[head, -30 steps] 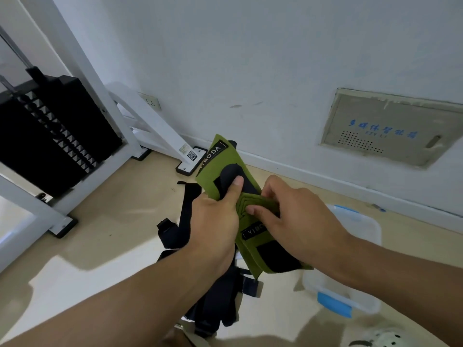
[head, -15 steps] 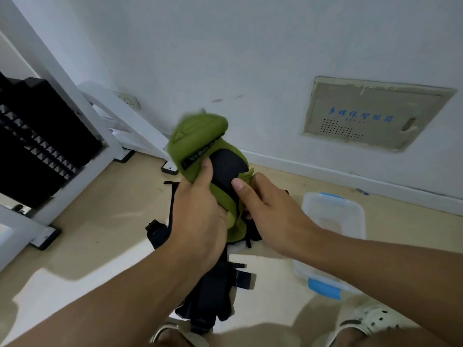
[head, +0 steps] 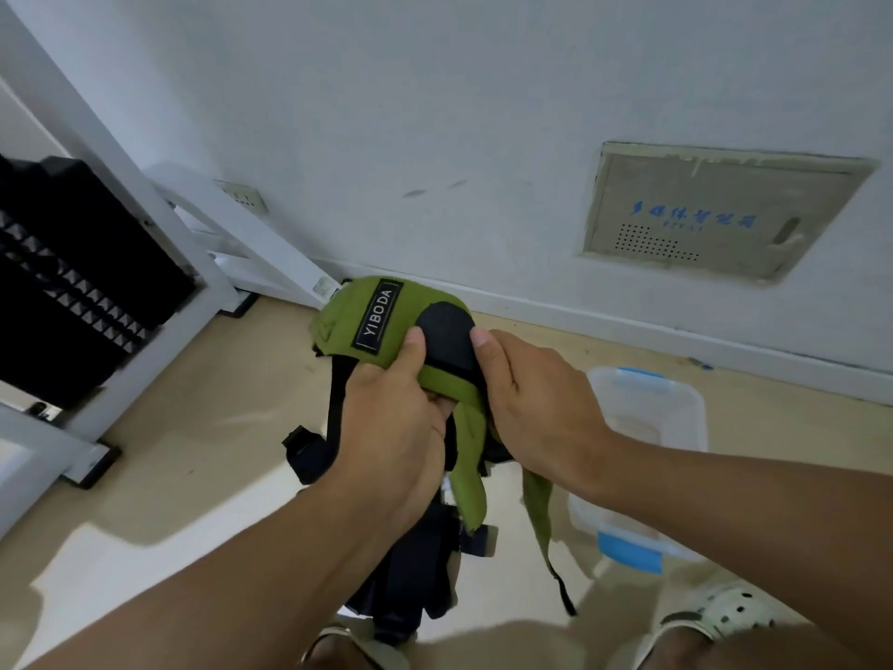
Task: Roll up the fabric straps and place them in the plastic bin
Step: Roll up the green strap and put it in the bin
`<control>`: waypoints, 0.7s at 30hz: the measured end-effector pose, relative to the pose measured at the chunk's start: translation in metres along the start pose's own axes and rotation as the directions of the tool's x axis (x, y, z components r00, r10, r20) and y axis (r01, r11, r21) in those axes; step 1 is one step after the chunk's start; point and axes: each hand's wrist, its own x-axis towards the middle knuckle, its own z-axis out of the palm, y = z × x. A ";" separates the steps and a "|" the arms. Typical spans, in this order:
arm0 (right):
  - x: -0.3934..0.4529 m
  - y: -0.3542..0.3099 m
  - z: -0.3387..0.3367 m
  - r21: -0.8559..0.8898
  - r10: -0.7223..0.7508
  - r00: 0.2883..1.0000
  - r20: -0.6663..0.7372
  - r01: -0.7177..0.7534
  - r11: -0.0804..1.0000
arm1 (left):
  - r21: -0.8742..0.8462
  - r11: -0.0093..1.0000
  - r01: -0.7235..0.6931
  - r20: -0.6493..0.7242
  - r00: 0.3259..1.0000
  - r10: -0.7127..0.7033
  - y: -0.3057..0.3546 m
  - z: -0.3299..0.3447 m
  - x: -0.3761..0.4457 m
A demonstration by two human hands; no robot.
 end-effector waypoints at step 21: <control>0.014 0.017 -0.019 0.375 -0.053 0.981 0.189 -0.022 0.927 | -0.169 0.985 0.023 -0.011 1.000 -0.025 0.027 -0.014 0.015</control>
